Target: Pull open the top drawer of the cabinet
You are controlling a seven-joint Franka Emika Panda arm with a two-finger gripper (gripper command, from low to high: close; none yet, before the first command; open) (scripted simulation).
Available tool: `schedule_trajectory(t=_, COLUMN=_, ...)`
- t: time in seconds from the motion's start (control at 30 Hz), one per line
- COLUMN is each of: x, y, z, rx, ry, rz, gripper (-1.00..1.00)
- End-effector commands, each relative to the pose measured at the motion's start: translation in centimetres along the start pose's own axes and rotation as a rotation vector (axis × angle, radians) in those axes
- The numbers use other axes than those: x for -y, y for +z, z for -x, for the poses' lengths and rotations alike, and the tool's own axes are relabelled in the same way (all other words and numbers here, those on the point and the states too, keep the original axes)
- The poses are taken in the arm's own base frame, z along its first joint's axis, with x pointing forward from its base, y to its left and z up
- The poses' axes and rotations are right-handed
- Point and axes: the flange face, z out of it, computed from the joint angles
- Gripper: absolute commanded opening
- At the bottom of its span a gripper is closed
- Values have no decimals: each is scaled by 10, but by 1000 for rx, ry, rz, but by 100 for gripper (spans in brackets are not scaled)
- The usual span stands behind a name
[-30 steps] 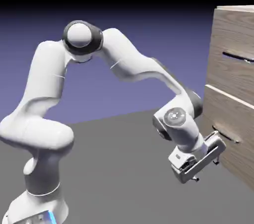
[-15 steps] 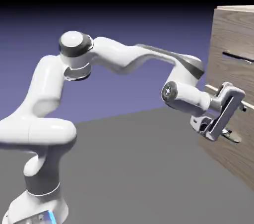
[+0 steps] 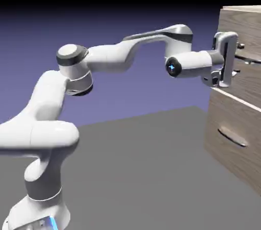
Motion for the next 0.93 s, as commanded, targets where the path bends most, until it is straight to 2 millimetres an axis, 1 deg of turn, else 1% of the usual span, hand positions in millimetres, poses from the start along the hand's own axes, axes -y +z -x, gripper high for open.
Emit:
schedule_trajectory(t=0.0, x=0, y=0, z=0, rx=0, ry=0, rz=0, gripper=-100)
schedule_trajectory(t=0.17, x=0, y=-45, z=0, rx=0, ry=0, rz=0, gripper=-100)
schedule_trajectory(t=0.33, x=0, y=-96, z=0, rx=0, ry=0, rz=0, gripper=-100)
schedule_trajectory(t=0.53, x=0, y=-163, z=0, rx=0, ry=0, rz=0, gripper=-100)
schedule_trajectory(t=0.73, x=0, y=-236, z=0, rx=0, ry=0, rz=0, gripper=-100)
schedule_trajectory(t=0.77, x=0, y=-244, z=0, rx=0, ry=0, rz=0, gripper=-100)
schedule_trajectory(t=0.8, x=0, y=-244, z=0, rx=0, ry=0, rz=0, gripper=100)
schedule_trajectory(t=0.83, x=0, y=-244, z=0, rx=0, ry=0, rz=0, gripper=100)
schedule_trajectory(t=0.9, x=0, y=-271, z=1, rx=-1, ry=-3, rz=-1, gripper=100)
